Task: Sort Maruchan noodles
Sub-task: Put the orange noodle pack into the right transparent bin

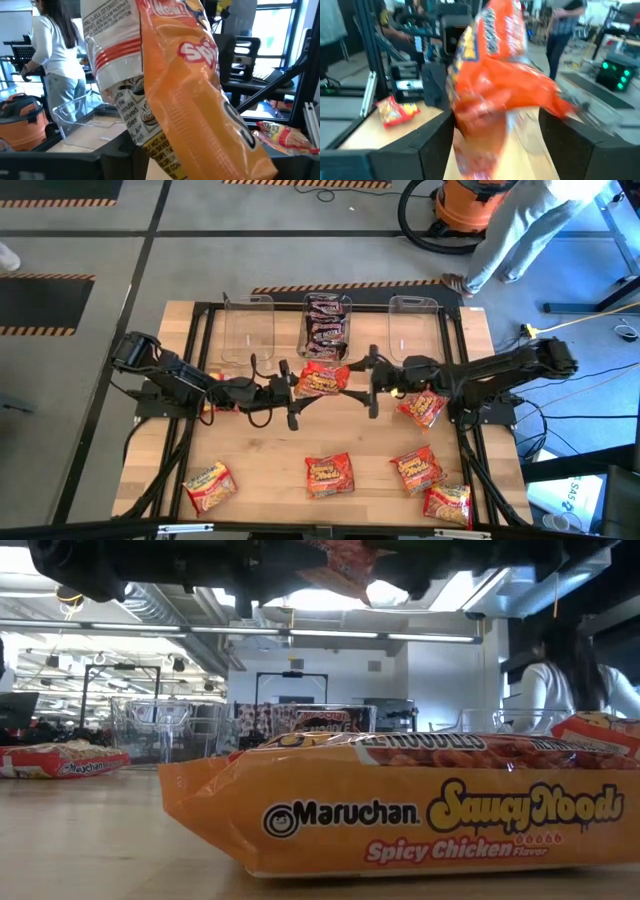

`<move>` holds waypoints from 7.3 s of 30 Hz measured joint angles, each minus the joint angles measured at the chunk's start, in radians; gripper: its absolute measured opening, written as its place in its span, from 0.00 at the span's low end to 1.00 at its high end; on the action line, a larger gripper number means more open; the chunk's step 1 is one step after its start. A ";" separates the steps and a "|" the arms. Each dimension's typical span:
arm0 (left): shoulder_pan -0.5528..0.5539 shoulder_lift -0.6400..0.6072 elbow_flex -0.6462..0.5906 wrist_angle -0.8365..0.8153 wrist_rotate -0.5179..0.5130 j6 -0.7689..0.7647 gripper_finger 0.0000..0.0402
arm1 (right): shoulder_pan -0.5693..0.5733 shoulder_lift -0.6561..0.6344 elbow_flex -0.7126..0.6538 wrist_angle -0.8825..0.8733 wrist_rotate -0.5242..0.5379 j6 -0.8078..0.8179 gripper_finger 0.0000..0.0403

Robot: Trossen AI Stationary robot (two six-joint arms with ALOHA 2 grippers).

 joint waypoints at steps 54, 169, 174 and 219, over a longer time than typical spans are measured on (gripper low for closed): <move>0.018 -0.038 -0.002 -0.306 -0.003 -0.045 0.47 | 0.000 0.288 0.590 -0.878 -0.009 -0.002 0.30; 0.072 -0.157 -0.003 -0.580 0.125 -0.077 0.52 | -1.106 0.407 0.513 -1.349 0.084 -0.422 0.58; 0.072 -0.157 -0.003 -0.580 0.125 -0.077 0.52 | -1.106 0.405 0.575 -1.425 0.076 -0.388 0.58; -0.026 -0.120 0.000 -0.652 0.295 -0.187 0.52 | -0.163 0.166 0.366 -1.020 -0.323 0.008 0.58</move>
